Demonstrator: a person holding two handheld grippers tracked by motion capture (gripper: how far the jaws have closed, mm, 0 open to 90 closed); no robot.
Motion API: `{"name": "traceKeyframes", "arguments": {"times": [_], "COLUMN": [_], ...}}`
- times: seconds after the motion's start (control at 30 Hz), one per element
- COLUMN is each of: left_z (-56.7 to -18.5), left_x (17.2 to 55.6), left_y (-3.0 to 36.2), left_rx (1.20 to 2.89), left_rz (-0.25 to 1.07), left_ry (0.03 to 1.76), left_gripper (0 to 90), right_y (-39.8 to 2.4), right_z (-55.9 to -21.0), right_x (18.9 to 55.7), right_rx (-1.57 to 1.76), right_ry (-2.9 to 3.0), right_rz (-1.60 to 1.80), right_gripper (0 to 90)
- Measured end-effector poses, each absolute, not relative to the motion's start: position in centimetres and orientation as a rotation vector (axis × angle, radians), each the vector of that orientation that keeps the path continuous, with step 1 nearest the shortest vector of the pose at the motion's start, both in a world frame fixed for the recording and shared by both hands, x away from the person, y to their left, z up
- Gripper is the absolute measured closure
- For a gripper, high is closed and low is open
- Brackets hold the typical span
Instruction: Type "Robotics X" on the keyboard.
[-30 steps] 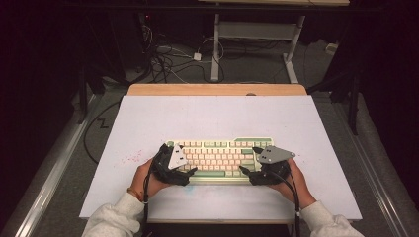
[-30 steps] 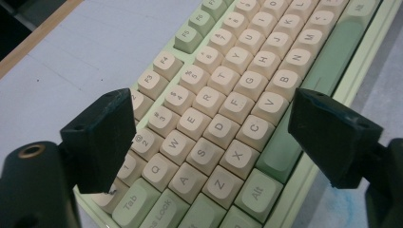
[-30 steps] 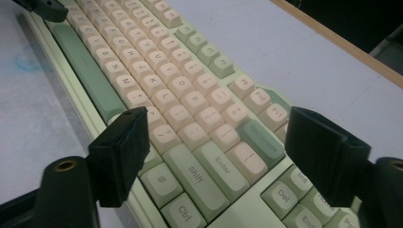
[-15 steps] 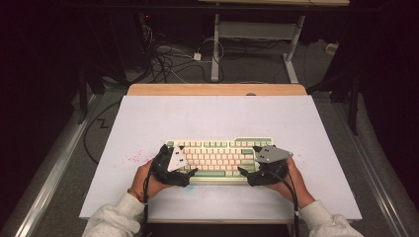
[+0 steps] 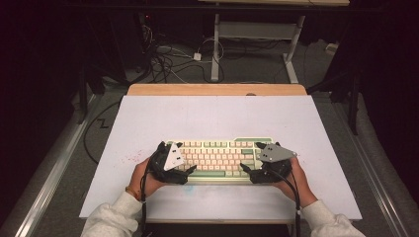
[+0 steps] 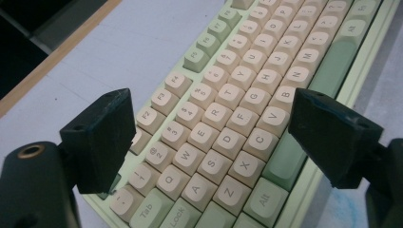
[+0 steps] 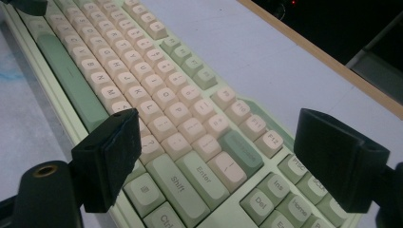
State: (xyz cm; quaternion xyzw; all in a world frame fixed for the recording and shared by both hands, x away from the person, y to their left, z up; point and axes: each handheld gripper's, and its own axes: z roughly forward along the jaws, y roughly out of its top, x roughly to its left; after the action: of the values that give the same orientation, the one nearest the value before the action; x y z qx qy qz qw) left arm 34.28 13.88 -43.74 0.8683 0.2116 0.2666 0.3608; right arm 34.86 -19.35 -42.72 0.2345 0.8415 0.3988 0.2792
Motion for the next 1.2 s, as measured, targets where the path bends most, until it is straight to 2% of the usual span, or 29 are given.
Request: {"name": "traceKeyframes", "arguments": {"times": [1.2], "left_z": [-43.1], "left_x": [31.9], "left_y": [15.3], "left_rx": [2.214], "left_rz": [0.768], "left_ry": [0.505], "left_gripper": [15.6], "right_y": [-21.6], "right_z": [-41.5], "right_x": [32.9], "right_rx": [0.611], "right_ry": [2.173], "right_rz": [1.06], "right_gripper": [17.0]}}
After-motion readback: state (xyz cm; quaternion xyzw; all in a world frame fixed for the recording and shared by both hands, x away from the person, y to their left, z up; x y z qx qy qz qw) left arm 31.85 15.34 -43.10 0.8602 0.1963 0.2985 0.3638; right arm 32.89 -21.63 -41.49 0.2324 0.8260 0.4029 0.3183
